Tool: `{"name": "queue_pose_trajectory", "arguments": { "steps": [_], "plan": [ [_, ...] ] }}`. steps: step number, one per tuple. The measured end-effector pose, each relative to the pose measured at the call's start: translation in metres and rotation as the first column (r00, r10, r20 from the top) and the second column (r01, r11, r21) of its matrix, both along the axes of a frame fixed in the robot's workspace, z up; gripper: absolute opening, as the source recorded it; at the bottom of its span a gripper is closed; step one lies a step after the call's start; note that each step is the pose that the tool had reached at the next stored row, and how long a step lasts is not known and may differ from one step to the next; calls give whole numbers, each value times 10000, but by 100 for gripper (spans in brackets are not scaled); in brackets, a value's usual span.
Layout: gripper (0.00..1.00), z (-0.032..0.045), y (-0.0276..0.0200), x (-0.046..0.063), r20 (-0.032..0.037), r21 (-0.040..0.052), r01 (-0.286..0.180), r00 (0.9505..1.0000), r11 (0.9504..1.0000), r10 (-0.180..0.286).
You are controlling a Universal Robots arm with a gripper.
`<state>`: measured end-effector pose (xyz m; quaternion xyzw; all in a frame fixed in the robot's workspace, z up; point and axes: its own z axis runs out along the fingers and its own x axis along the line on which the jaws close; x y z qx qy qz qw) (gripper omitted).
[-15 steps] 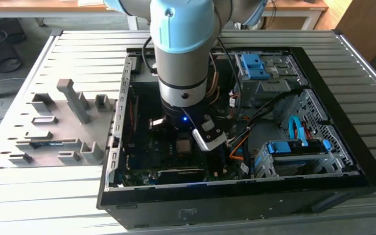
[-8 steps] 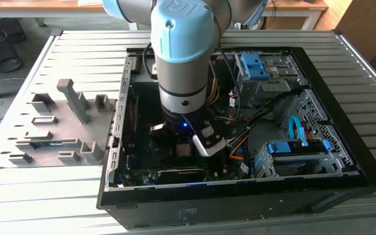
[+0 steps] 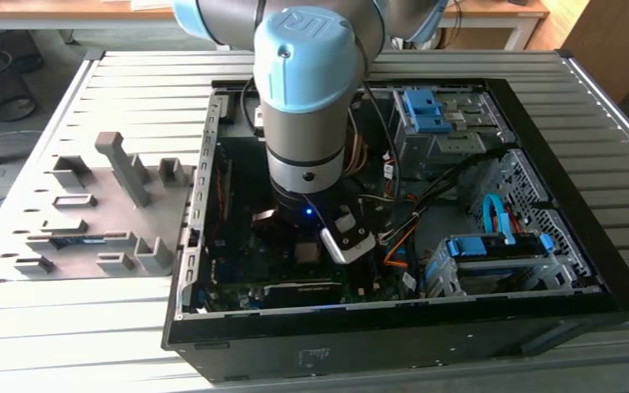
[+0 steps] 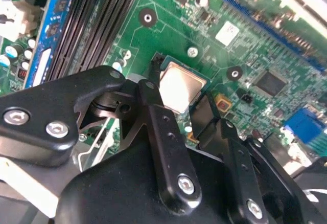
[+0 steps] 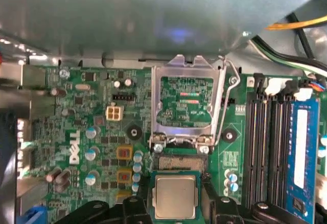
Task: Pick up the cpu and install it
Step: 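Place the cpu into insertion slot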
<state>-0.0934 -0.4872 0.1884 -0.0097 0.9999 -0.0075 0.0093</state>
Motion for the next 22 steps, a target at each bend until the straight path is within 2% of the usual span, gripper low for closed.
{"name": "queue_pose_trajectory", "arguments": {
  "steps": [2, 9, 13, 16, 22],
  "plan": [
    [47, -4, 27, 0, 2, 3, 16, 10000, 10000, -16],
    [47, 7, 32, -40, 48, 19, 16, 10000, 10000, -16],
    [47, 106, 31, -41, 45, 30, 19, 10000, 10000, -19],
    [47, 105, 32, -39, 46, 55, 16, 10000, 10000, -17],
    [47, 35, 25, -39, 32, 57, 15, 10000, 10000, -16]
  ]
}}
